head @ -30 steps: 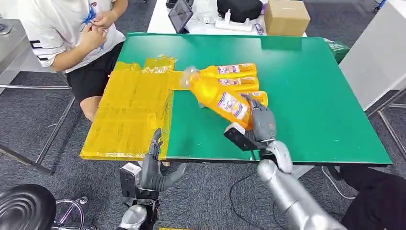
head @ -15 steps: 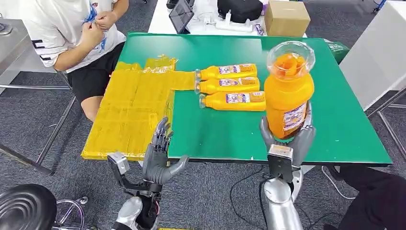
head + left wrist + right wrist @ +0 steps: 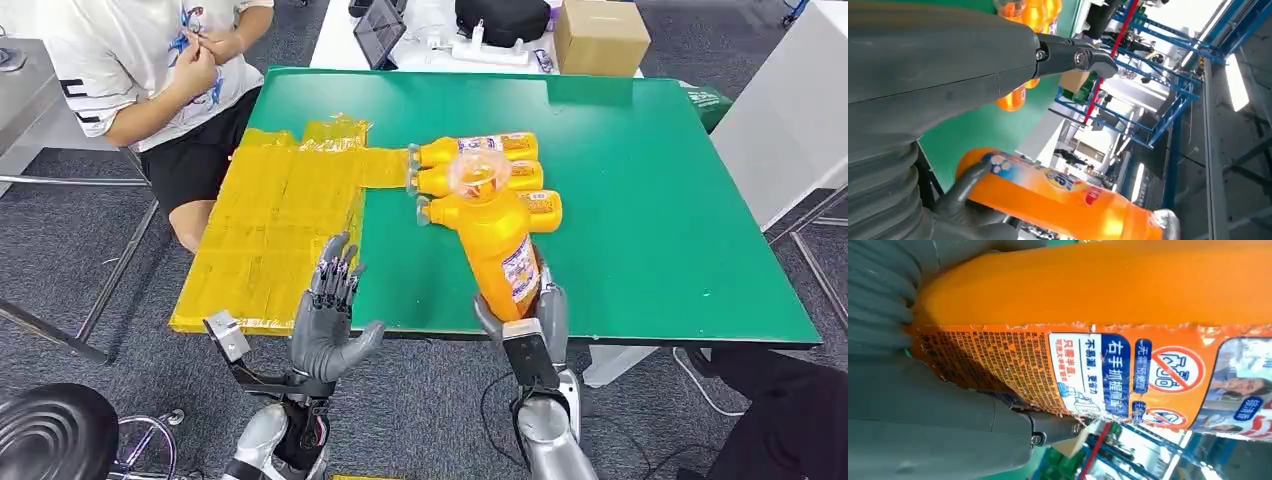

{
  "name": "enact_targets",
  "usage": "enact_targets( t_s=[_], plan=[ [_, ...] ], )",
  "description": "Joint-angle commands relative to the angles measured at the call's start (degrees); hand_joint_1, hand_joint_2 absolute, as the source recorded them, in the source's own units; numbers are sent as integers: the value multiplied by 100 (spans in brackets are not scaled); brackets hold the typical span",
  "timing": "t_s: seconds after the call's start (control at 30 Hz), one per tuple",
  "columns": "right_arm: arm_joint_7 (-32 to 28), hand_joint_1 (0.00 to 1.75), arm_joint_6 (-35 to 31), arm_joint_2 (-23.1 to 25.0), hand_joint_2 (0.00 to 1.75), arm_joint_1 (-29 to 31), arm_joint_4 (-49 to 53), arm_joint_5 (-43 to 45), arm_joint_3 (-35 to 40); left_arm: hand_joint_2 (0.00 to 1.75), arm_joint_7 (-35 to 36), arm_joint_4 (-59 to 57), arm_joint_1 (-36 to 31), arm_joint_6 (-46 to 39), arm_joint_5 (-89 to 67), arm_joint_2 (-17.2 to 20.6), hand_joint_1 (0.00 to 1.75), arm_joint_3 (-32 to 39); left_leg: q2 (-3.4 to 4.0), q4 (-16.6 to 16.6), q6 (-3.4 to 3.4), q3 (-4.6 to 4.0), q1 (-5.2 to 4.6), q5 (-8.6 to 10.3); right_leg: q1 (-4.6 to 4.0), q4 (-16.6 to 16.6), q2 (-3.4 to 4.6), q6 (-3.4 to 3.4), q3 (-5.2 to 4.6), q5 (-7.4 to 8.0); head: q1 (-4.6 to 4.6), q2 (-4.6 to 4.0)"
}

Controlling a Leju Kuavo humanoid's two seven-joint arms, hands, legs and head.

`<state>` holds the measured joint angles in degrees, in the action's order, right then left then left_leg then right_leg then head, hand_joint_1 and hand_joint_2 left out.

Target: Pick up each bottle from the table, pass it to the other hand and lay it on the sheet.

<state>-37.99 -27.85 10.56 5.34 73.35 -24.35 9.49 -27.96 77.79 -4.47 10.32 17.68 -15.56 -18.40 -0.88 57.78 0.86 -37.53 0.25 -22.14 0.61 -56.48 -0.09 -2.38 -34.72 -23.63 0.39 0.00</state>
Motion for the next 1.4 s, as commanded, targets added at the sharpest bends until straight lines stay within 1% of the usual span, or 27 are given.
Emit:
enact_targets(
  t_s=[0.03, 0.07, 0.1, 0.2, 0.23, 0.27, 0.3, 0.33, 0.37, 0.4, 0.43, 0.47, 0.53, 0.57, 0.6, 0.67, 0.73, 0.83, 0.87, 0.97, 1.0, 1.03, 1.13, 1.17, 1.23, 1.3, 1.4],
  plan=[
    [82, 175, 232, -24, 175, 237, -940, -202, 416, 175, 67, -187, -167, 49, -71, 234, 0, -185, 19, -3, -4, 36, 2, -11, -4, 8, 12, 8, 34, -4, 0, 0],
    [116, 175, 342, 15, 175, 270, -1094, -216, 507, 175, 112, -221, -165, 92, -84, 242, 0, -233, 15, -4, -4, 27, 4, -7, -5, 9, 10, 7, 26, -1, 0, 0],
    [145, 175, 288, 35, 175, 347, -1324, -441, 701, 175, 146, -263, -159, 130, -114, 240, 0, -295, 22, -4, -6, 42, 5, -13, -6, 10, 15, 11, 40, -5, 0, 0],
    [178, 175, 305, 122, 175, 472, -1604, -662, 1044, 175, 160, -374, -190, 85, -345, 260, 0, -437, 29, -5, -7, 38, 4, -12, -6, 9, 22, 11, 33, -2, -2, 0],
    [273, 175, 228, 154, 175, 523, -1719, -862, 1237, 175, 136, -430, -213, 38, -452, 241, 0, -458, 16, -5, -4, 18, 2, -4, -3, 8, 12, 6, 16, 2, 0, 0],
    [356, 175, 249, 176, 175, 558, -1803, -926, 1361, 175, 142, -470, -227, 22, -499, 219, 0, -456, 30, -6, -8, 41, 5, -14, -7, 9, 23, 12, 36, -4, 0, 0],
    [382, 175, 266, 196, 175, 576, -1882, -969, 1453, 175, 148, -506, -240, 13, -516, 210, 0, -461, 21, -5, -4, 23, 1, -6, -2, 7, 16, 7, 18, 1, -2, 0],
    [481, 175, 195, 213, 175, 617, -2048, -1147, 1617, 175, 175, -572, -269, 8, -542, 194, 0, -467, 29, -4, -7, 39, 4, -14, -6, 7, 22, 10, 32, -4, 0, 0],
    [487, 175, 182, 242, 175, 631, -2146, -1132, 1666, 175, 182, -611, -283, 5, -555, 186, 0, -463, 18, -6, -5, 25, 3, -7, -5, 8, 13, 7, 21, -1, -2, 0],
    [485, 175, 267, 251, 175, 651, -2264, -1107, 1765, 175, 263, -666, -294, 145, -477, 185, 0, -482, 24, -4, -6, 41, 5, -14, -8, 8, 16, 10, 36, -6, 0, 0],
    [487, 175, 230, 262, 175, 655, -2312, -1120, 1795, 175, 266, -680, -297, 147, -473, 181, 0, -472, 26, -6, -7, 52, 7, -17, -9, 12, 18, 12, 47, -7, -2, 0],
    [485, 175, 186, 264, 175, 684, -2419, -1141, 1858, 175, 315, -725, -301, 290, -358, 179, 0, -481, 19, -6, -4, 33, 6, -9, -7, 11, 13, 7, 29, -2, -2, 0],
    [529, 175, 276, 300, 175, 731, -2606, -1159, 1967, 175, 335, -800, -312, 303, -368, 196, 0, -490, 20, -3, -4, 50, 6, -17, -8, 10, 12, 9, 46, -9, 2, 0],
    [543, 175, 287, 335, 175, 718, -2674, -1178, 2014, 175, 333, -828, -307, 296, -366, 186, 0, -483, 16, -6, -3, 32, 4, -9, -4, 10, 11, 6, 28, -3, -2, 0],
    [552, 175, 288, 356, 175, 751, -2770, -1212, 2066, 175, 334, -866, -319, 288, -373, 178, 0, -483, 30, -3, -5, 63, 7, -23, -9, 13, 20, 11, 58, -11, -2, 0],
    [562, 175, 226, 385, 175, 755, -2826, -1257, 2109, 175, 335, -889, -326, 281, -379, 174, 0, -484, 32, -1, -7, 72, 9, -28, -11, 12, 20, 14, 68, -16, 0, 0],
    [577, 175, 142, 425, 175, 738, -2936, -1318, 2190, 175, 344, -921, -293, 265, -395, 179, 0, -481, 14, -3, -5, 40, 6, -13, -6, 9, 7, 9, 38, -7, 2, 0],
    [558, 175, 145, 439, 175, 741, -3001, -1330, 2246, 175, 344, -950, -287, 267, -395, 182, 0, -473, 10, -5, -5, 29, 2, -9, -2, 6, 2, 9, 26, -7, 0, 0],
    [544, 175, 247, 470, 175, 771, -3108, -1282, 2318, 175, 409, -1018, -298, 523, -83, 135, 0, -399, 8, -3, -6, 36, 5, -13, -6, 7, 0, 10, 35, -10, 2, 0],
    [546, 175, 268, 488, 175, 761, -3150, -1275, 2335, 175, 418, -1031, -300, 534, -47, 139, 0, -380, 14, -3, -6, 34, 4, -12, -4, 6, 6, 10, 30, -8, 0, 0],
    [533, 175, 328, 532, 175, 801, -3342, -1275, 2412, 175, 391, -1043, -304, 498, -1, 113, 0, -321, 21, -1, -8, 49, 7, -21, -8, 7, 10, 13, 45, -14, 0, 0],
    [508, 175, 353, 545, 175, 804, -3393, -1263, 2426, 175, 401, -1041, -308, 504, 11, 123, 0, -319, 11, -2, -5, 28, 4, -10, -4, 4, 2, 9, 24, -8, -2, 0],
    [437, 175, 324, 610, 175, 721, -3562, -1235, 2502, 175, 409, -1067, -329, 409, -44, 145, 0, -315, 11, -1, -5, 36, 6, -15, -7, 6, 1, 10, 33, -11, 0, 0],
    [431, 175, 297, 617, 175, 717, -3580, -1244, 2514, 175, 395, -1070, -335, 367, -86, 144, 0, -319, 9, -2, -3, 24, 4, -8, -4, 5, 1, 7, 18, -6, -2, 0],
    [397, 175, 301, 635, 175, 701, -3613, -1253, 2580, 175, 354, -1086, -362, 258, -168, 123, 0, -314, 8, 1, -5, 43, 7, -18, -8, 6, -3, 10, 41, -15, 0, 0],
    [418, 175, 262, 631, 175, 702, -3607, -1371, 2697, 175, 356, -1131, -391, 235, -175, 100, 0, -306, 2, -1, -3, 15, 3, -5, -3, 3, -6, 6, 11, -6, 0, 0],
    [448, 175, 330, 637, 175, 652, -3539, -1414, 2832, 175, 325, -1171, -416, 119, -255, 100, 0, -290, 7, 5, -6, 36, 7, -17, -8, 0, -6, 11, 31, -16, -2, 0]
  ],
)
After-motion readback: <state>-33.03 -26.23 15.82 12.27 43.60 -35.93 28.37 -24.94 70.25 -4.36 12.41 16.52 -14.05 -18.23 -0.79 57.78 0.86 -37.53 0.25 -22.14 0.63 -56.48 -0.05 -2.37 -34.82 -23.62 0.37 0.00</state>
